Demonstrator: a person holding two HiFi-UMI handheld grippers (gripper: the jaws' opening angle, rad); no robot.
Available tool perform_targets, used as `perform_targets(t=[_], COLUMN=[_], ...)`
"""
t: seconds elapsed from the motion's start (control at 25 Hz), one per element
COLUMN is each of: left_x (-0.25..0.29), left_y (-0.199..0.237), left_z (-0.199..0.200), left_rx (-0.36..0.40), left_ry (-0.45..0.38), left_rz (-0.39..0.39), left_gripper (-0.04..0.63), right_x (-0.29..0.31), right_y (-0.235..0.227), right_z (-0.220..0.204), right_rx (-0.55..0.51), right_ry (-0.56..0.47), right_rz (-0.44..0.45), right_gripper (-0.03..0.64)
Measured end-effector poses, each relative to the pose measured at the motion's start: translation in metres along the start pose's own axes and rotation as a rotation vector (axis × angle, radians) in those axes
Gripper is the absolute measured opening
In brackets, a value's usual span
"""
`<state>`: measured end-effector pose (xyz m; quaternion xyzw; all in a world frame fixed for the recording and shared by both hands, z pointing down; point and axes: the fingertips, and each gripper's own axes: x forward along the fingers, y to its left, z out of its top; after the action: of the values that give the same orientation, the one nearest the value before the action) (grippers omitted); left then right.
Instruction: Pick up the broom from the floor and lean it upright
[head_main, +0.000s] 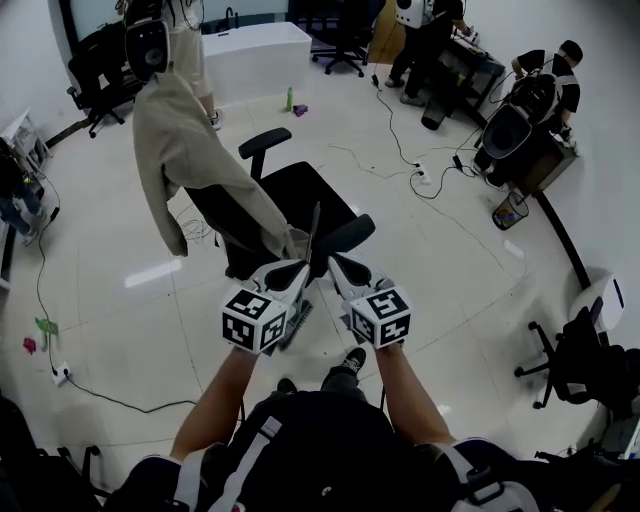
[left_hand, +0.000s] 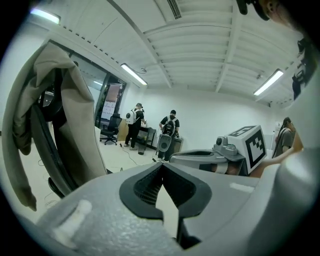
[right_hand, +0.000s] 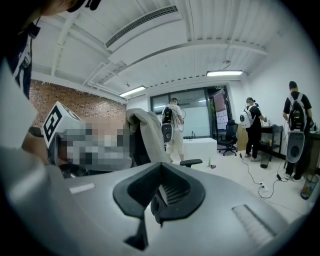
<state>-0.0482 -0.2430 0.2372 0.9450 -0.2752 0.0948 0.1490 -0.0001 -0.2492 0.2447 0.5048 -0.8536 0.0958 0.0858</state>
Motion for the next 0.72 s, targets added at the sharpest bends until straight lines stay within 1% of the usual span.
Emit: perform_targets(t=[0.16,0.28,0.72], left_x=[-0.008,-0.015,-0.02], left_y=[0.001,0.002,0.005], left_z=[0.001,-0.004,0.003], left_rx=[0.02,0.02,0.011], left_ry=[0.011,0.029,0.003], left_rz=[0.002,0.007,0.017], left_gripper=[-0.002,-0.002,-0.002], right_x=[0.0,-0.002,-0.005], right_y=[0.009,0.017,0.02], right_z=[0.01,0.017,0.024], right_rx=[0.022,0.021,0.033], right_ry=[-0.026,-0.04,-0.051], right_rz=[0.012,0.023,0.032], right_gripper=[0.002,0.002,0.003])
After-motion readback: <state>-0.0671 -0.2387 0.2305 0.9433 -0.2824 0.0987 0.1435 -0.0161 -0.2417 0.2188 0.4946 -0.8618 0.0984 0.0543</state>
